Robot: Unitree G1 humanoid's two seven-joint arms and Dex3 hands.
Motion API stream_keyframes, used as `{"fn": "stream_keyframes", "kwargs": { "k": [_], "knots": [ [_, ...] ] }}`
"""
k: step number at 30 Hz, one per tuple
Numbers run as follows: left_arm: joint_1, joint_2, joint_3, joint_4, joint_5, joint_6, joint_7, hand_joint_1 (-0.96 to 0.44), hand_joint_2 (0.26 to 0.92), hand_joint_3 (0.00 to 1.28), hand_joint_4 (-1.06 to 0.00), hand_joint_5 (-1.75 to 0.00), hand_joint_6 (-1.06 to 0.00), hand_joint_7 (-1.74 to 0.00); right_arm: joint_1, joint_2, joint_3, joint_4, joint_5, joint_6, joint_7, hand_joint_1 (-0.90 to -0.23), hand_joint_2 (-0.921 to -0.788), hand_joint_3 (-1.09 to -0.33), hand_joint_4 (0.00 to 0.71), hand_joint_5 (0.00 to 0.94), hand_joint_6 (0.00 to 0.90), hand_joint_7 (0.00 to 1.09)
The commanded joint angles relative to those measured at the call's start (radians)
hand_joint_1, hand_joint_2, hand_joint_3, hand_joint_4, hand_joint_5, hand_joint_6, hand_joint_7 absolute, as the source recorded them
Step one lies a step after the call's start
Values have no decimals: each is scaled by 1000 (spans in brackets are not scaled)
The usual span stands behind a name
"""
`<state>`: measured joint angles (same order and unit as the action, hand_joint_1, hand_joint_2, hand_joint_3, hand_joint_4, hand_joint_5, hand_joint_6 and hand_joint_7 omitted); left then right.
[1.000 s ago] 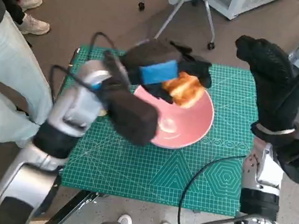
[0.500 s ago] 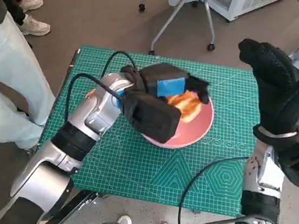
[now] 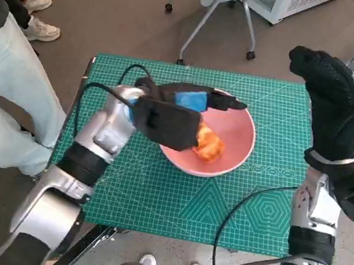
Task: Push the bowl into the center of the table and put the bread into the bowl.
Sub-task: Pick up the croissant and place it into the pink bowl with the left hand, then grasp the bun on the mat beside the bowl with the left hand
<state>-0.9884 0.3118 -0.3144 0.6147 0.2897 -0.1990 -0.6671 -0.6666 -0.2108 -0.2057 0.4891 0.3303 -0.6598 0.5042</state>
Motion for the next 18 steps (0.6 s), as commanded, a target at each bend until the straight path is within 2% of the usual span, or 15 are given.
{"fn": "stream_keyframes", "kwargs": {
  "k": [1,9,12,18],
  "knots": [
    [37,64,59,-106,-67,10,-52,-310,816,5,1,1,-153,0,13,10,7,9,-9,3,-7,-657,-921,-653,216,1,147,291],
    [51,74,60,-146,-80,36,-62,-326,817,4,1,1,-153,0,13,11,6,7,-9,4,-8,-655,-921,-654,215,0,150,285],
    [149,227,215,-435,-120,126,-58,-305,816,3,-2,-1,-157,-2,9,20,12,9,3,18,0,-656,-921,-656,211,0,152,283],
    [225,314,298,-544,-84,189,-33,-263,793,0,-12,-4,-168,-7,6,25,13,10,21,29,14,-656,-921,-658,205,0,154,282]
  ]
}}
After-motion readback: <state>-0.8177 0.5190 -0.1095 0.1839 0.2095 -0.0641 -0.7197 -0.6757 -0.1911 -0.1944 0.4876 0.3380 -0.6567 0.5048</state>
